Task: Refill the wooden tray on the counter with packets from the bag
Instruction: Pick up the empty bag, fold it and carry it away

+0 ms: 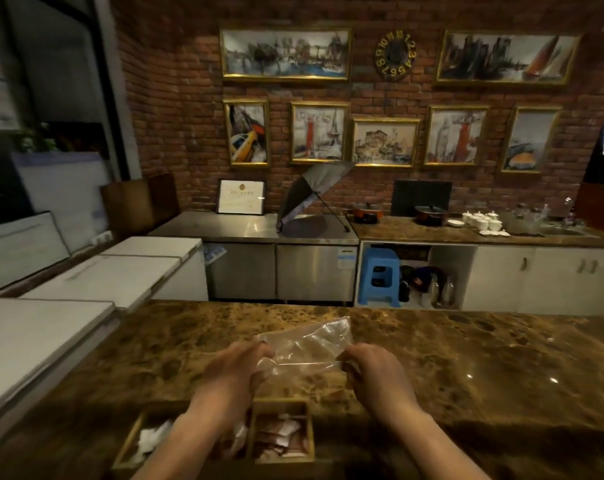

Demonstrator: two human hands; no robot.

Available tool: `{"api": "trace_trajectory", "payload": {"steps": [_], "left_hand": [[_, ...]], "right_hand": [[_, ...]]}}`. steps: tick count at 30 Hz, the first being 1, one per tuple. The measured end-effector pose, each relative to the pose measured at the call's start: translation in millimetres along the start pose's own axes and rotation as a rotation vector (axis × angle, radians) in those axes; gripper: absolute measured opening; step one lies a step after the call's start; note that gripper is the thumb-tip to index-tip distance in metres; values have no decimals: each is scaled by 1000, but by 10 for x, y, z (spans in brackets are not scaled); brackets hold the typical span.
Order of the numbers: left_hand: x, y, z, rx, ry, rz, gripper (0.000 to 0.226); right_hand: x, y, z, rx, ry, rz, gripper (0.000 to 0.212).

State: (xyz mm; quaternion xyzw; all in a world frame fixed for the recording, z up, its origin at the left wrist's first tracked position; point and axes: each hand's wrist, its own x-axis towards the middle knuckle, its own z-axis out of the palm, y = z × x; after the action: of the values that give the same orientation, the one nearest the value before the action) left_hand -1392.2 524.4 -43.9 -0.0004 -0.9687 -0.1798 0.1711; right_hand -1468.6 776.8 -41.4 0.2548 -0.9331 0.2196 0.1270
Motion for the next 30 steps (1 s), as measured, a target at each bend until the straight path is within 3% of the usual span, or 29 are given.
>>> {"api": "trace_trajectory", "payload": {"steps": [7, 9, 12, 14, 17, 19, 23, 30], "left_hand": [[-763, -970, -721, -6, 153, -136, 46], [-1127, -1315, -886, -24, 236, -200, 37], [-1684, -1653, -1183, 109, 264, -185, 39], [-2108, -1985, -1369, 272, 339, -274, 29], [-2586, -2353, -1653, 173, 358, -375, 42], [-2989, -2401, -1850, 188, 303, -499, 44], [-3718, -2548, -2076, 277, 358, -648, 36], [-4589, -2502, -2328, 338, 422, -849, 36]], "right_hand": [[277, -1247, 543, 61, -3, -177, 20], [312, -1686, 703, 87, -47, -250, 20], [308, -2334, 951, 139, -93, -349, 19], [241, -2801, 1098, 175, -82, -426, 16], [114, -3356, 1342, 252, -111, -537, 21], [-8, -3748, 1512, 200, -160, -644, 25], [-218, -4441, 1828, 323, -215, -746, 6], [-581, -5240, 2225, 521, -246, -971, 10]]}}
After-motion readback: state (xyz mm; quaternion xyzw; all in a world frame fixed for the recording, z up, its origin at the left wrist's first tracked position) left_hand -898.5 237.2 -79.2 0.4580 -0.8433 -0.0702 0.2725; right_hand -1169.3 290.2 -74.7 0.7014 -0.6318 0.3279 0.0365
